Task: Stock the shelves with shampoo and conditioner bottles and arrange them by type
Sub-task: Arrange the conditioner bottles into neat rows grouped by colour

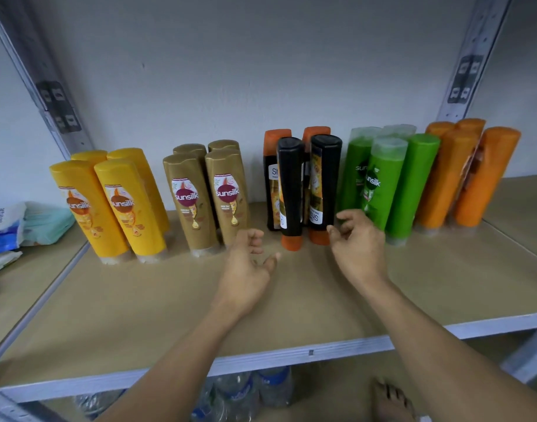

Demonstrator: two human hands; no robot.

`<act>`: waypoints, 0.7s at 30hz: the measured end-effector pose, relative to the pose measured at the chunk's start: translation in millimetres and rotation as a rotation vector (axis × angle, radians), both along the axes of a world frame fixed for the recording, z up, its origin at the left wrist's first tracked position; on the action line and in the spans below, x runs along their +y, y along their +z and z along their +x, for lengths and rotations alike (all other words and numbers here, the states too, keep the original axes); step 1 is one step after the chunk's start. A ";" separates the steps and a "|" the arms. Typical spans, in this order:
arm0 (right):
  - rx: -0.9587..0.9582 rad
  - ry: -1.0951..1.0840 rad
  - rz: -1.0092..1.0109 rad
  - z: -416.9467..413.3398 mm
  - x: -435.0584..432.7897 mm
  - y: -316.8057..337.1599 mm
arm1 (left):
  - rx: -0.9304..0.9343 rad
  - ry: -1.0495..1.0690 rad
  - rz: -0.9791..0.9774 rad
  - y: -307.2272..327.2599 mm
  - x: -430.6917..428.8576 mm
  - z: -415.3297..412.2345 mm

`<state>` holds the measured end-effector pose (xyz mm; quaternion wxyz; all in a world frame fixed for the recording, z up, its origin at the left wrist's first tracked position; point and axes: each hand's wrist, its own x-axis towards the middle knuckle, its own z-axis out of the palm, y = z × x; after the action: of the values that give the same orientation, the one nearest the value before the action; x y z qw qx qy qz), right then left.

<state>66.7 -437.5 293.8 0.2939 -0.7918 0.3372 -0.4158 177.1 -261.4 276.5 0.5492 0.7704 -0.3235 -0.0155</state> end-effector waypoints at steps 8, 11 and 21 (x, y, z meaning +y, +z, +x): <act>0.056 0.100 0.108 25.9 -21.4 -12.3 | 0.022 0.065 -0.043 -12.5 -73.0 3.1; 0.038 0.155 0.149 29.2 -28.3 -13.3 | 0.041 0.073 -0.032 -12.1 -80.3 6.2; -0.018 0.273 0.179 10.2 -26.1 -14.7 | 0.069 0.038 -0.001 -12.3 -67.2 0.8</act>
<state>76.9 -463.5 279.1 0.4201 -0.7972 0.2598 -0.3472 177.9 -328.6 264.2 0.5608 0.7749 -0.2899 -0.0316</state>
